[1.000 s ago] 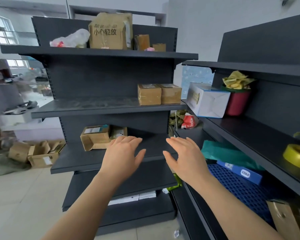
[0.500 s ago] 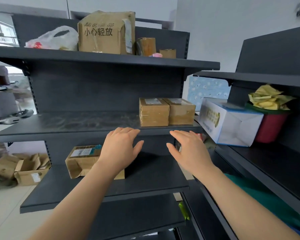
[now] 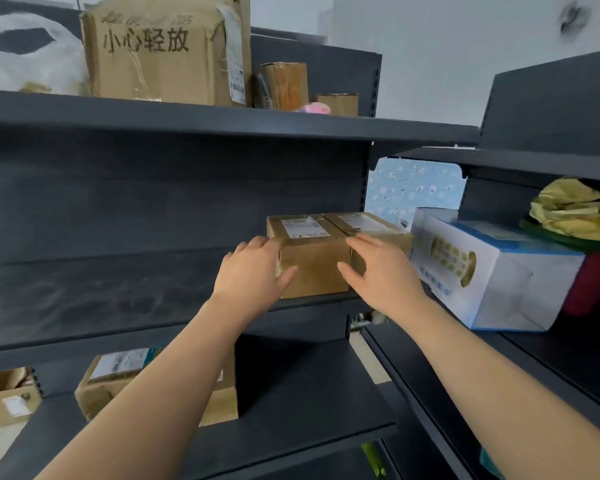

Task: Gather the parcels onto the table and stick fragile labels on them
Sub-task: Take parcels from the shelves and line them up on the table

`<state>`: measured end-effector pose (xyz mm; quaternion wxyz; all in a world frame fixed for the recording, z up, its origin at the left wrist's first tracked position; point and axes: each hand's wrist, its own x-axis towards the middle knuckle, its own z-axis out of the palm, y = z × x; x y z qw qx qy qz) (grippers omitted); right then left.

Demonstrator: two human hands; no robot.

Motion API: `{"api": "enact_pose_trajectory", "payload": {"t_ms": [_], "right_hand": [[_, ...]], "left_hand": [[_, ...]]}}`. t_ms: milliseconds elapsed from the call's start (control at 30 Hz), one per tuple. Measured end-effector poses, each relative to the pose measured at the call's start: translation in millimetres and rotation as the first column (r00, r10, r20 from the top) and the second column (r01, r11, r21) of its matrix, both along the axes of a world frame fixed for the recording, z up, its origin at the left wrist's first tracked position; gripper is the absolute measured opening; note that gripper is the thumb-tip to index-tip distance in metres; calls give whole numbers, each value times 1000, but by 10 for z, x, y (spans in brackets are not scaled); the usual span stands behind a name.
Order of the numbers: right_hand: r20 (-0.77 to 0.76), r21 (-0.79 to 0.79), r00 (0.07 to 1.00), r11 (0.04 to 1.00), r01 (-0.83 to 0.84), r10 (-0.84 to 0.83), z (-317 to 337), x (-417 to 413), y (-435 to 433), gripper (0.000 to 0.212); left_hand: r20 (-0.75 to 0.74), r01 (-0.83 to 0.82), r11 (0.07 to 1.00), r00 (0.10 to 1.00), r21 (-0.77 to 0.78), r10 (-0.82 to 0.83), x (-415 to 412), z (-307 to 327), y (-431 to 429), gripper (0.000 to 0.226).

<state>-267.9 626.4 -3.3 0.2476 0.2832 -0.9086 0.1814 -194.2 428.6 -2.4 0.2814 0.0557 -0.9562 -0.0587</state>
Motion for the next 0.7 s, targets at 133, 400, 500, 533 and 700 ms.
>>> {"api": "enact_pose_trajectory", "payload": {"t_ms": [133,400,500,533,700], "right_hand": [[62,-6,997,999,40,-40,60,-242,-208,56],[43,69,995,994,87,-90,-11,-492,-429,51],[33,-21,998,998,53,-53,-32,-456,-459,48],[29,-52,999,998,39,-37,-38,-432,-469,47],[19,-200,1000,980,-6,10,-100,-316,-528,43]], "left_hand": [[67,87,993,993,80,-92,-401,45,-187,64],[126,243,928,950,284,-287,-788,-87,-440,65],[67,306,899,937,315,-343,-762,-139,-517,63],[48,321,890,934,323,-354,-739,-151,-538,61],[-21,338,866,934,368,-356,-575,-176,-610,60]]}}
